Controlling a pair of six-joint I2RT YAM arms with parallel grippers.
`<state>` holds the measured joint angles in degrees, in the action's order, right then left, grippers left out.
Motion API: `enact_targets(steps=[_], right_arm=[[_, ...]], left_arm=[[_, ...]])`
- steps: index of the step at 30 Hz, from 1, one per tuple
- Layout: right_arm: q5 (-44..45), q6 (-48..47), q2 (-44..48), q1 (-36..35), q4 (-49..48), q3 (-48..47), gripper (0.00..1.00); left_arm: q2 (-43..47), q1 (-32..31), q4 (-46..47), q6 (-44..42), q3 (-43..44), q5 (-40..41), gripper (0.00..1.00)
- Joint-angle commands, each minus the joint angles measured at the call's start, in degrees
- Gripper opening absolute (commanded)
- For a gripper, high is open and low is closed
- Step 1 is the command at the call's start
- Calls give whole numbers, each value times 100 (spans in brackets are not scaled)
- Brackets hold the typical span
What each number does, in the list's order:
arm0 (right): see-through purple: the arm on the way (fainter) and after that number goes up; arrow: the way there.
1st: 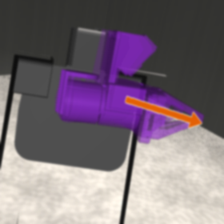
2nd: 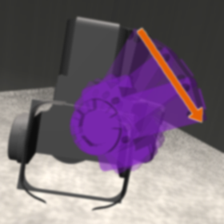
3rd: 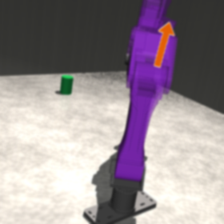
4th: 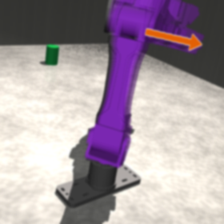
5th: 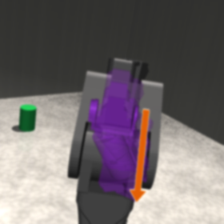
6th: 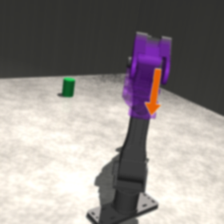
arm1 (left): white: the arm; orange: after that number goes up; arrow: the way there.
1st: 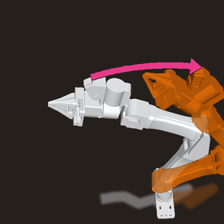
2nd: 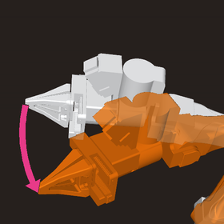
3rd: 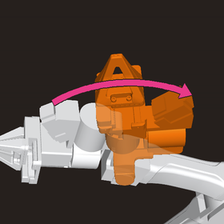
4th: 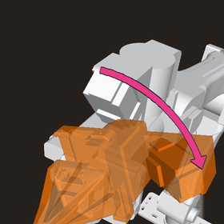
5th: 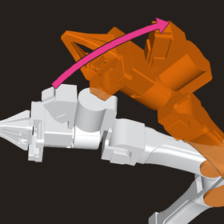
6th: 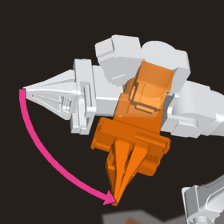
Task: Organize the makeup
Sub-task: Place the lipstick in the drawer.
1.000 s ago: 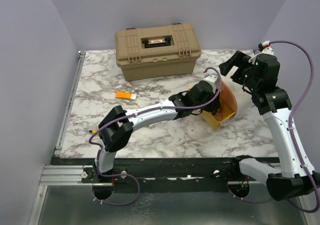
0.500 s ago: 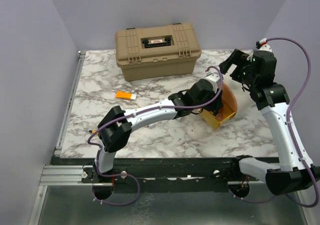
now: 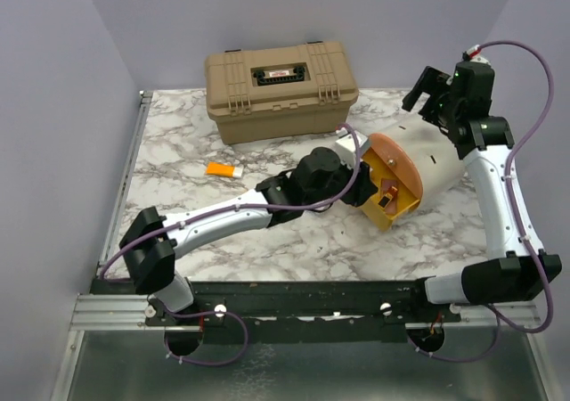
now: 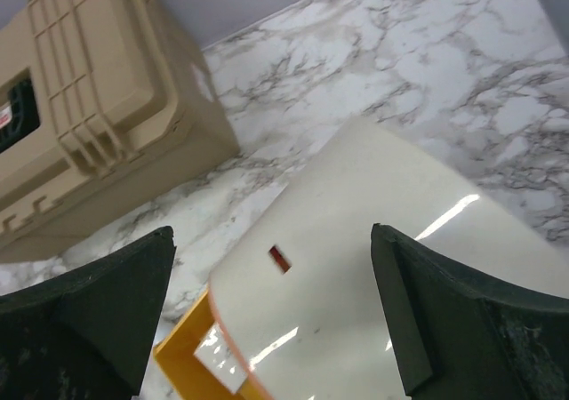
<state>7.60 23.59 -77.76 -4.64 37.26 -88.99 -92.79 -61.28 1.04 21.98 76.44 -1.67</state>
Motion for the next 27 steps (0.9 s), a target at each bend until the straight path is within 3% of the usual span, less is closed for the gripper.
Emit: enact_targets(steps=[1,5,10,15,18,27], right_arm=[[-449,-152,-402,788,406,-488,98],[-677,-414,-709,1108,406,-631,99],[-1257,-460,-1121,1499,438,-745,98],[-1369,-645,-1351,1627,179,-787,100],[-1968,-1009,-1670,1707,417,-1036,100],[-2432,-1484,-2098,1774,1026,-1168,98]], left_arm=[[435,-8,293,-51,-628,643,45],[633,47,345,127,-1053,776,46],[692,63,412,385,-1379,1036,64],[728,118,419,489,-1519,1206,73],[594,185,432,452,-1534,793,73],[-128,495,169,-99,-1092,-490,67]])
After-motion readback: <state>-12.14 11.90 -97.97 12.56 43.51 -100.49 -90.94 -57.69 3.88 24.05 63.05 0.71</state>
